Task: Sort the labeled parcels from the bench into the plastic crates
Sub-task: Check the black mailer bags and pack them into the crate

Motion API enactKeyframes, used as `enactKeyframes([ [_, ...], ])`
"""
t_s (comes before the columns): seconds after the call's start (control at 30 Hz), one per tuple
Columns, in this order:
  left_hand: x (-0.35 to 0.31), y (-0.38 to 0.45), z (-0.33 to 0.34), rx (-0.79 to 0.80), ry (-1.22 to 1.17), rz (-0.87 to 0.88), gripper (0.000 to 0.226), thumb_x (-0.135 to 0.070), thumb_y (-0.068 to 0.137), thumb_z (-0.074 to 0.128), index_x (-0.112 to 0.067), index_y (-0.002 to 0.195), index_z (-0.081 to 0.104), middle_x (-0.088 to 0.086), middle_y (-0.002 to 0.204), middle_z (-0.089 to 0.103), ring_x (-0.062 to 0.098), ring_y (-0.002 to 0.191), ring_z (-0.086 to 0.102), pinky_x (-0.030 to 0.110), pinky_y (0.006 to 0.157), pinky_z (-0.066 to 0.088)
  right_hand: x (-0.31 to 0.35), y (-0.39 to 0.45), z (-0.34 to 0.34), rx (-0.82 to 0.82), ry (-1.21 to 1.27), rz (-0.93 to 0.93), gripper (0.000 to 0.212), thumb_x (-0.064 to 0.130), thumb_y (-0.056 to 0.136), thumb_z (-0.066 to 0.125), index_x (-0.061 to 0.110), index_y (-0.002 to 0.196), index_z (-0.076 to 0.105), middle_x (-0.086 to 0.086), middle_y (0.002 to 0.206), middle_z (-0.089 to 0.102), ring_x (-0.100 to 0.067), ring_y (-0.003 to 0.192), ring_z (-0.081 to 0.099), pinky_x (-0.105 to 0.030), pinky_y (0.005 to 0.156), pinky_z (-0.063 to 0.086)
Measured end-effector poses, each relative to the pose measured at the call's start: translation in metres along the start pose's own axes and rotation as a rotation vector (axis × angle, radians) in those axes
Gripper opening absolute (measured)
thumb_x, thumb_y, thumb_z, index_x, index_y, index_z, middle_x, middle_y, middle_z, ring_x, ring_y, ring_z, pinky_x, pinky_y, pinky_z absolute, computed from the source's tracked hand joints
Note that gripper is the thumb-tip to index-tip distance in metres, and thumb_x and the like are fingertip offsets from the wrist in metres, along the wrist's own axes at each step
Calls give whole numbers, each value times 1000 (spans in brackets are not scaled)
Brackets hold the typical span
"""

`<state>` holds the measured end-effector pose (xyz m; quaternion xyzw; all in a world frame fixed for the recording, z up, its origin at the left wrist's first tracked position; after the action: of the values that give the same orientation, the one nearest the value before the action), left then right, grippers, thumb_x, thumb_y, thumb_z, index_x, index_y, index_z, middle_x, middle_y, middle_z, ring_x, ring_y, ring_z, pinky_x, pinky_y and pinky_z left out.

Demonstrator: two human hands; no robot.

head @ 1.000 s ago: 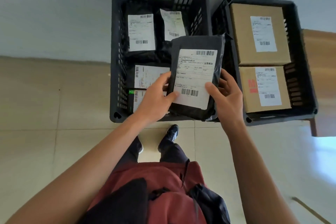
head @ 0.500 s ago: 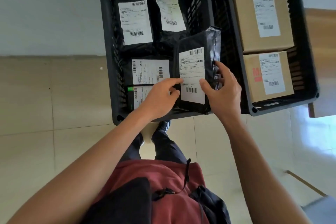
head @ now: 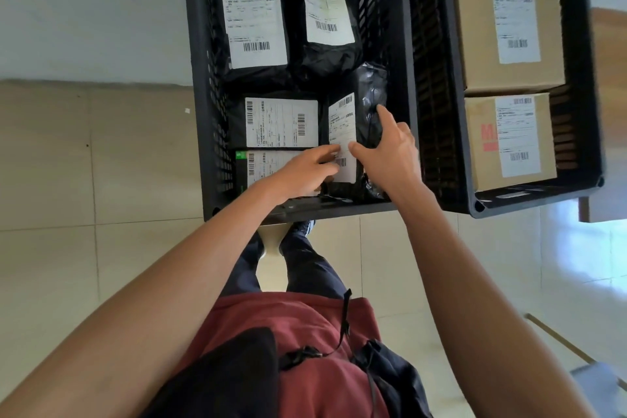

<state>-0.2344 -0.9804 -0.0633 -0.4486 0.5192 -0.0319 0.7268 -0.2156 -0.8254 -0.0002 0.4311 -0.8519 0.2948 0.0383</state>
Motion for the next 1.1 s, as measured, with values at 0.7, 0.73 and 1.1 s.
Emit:
enactKeyframes([
  [0.7,-5,15,8,-39,-387,-168,45,-29,108,49,-19,152,50,8,124,70,32,103,75,49,98,59,1,21,12,126,-102,28,77,31,93,74,27,157,30,-16,146,44,-26,96,54,-35,71,45],
  [0.73,-6,15,7,-46,-405,-169,42,-27,108,49,-18,149,53,9,119,71,32,100,76,49,96,60,2,21,10,128,-110,27,77,32,93,75,26,156,32,-17,145,45,-28,99,56,-36,72,46],
  [1.1,-22,10,5,-62,-331,-126,19,-20,106,48,-16,121,59,16,109,68,35,92,75,47,82,65,13,27,-7,159,-179,7,80,38,88,77,23,155,36,-17,145,46,-38,116,59,-47,91,56],
])
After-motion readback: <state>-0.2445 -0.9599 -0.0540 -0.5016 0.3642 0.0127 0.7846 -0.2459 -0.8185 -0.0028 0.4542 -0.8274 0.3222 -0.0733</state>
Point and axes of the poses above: each hand's wrist, its own y-axis towards the middle knuckle, its own z-axis out of the palm, x = y × z, the point moved 4 cm from there along y, towards the middle knuckle
